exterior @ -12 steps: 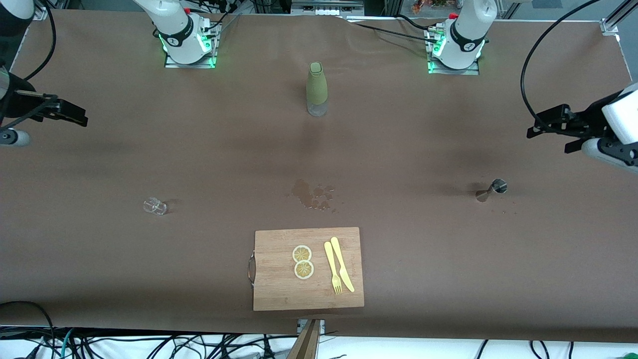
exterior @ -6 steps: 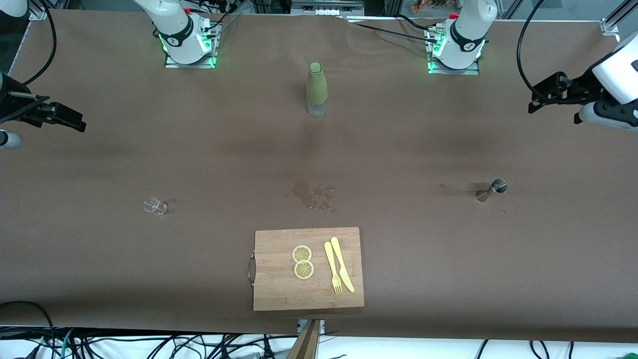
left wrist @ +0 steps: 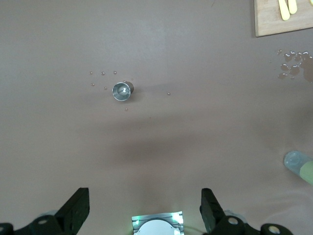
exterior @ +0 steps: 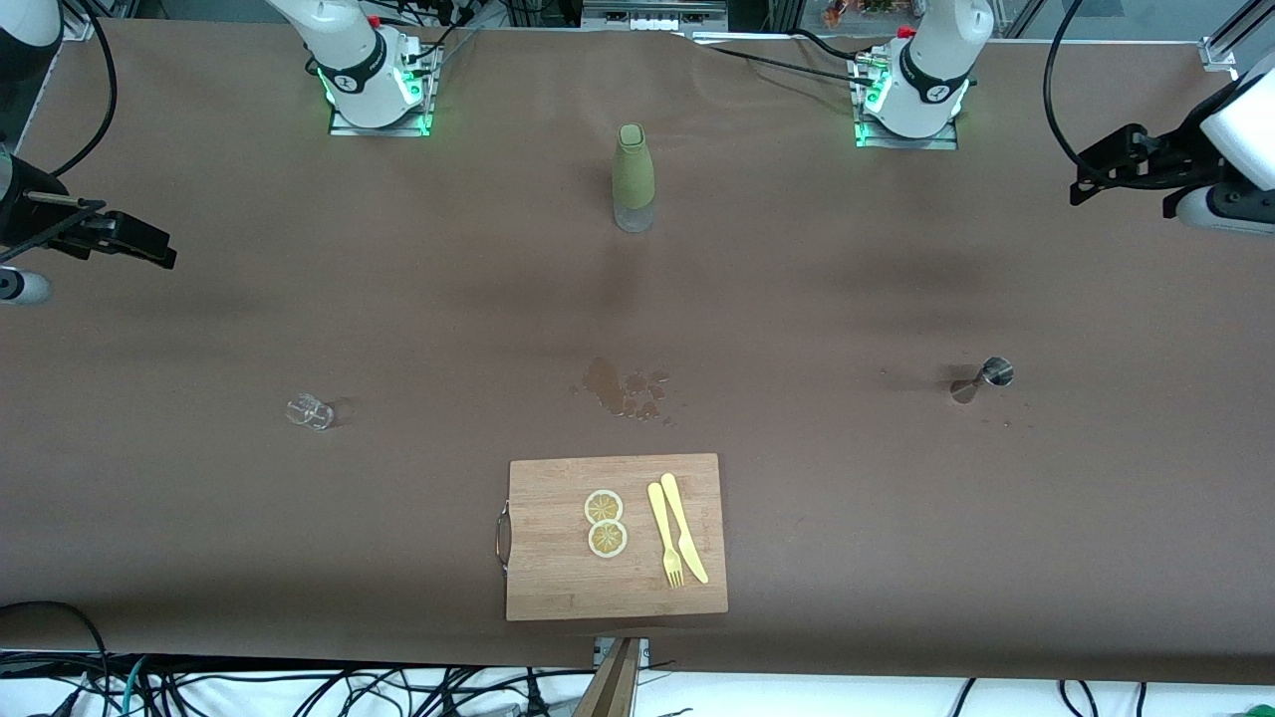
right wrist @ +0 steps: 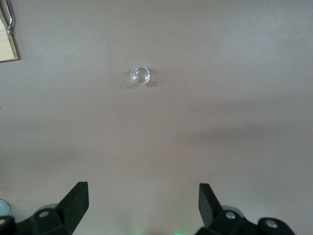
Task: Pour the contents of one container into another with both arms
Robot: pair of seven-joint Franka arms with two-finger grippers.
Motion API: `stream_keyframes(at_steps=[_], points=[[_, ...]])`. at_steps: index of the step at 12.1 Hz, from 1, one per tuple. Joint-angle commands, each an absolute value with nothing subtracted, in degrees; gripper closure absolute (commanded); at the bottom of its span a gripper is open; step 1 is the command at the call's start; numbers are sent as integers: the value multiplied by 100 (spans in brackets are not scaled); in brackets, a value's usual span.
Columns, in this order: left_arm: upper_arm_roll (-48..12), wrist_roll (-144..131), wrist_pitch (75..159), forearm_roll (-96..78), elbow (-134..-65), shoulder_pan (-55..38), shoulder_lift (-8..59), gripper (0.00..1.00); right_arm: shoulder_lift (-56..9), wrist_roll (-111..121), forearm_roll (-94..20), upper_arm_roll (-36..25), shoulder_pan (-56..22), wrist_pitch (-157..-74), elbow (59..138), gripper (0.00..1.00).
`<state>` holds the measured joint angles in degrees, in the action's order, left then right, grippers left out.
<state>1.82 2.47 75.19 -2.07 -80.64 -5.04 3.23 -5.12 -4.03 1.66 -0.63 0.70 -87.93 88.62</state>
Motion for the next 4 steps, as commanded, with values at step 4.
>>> stream_keyframes(at_steps=[4], points=[[368, 158, 7944, 9, -8375, -694, 159, 0, -501, -396, 62, -53, 114, -8956, 8895, 0]])
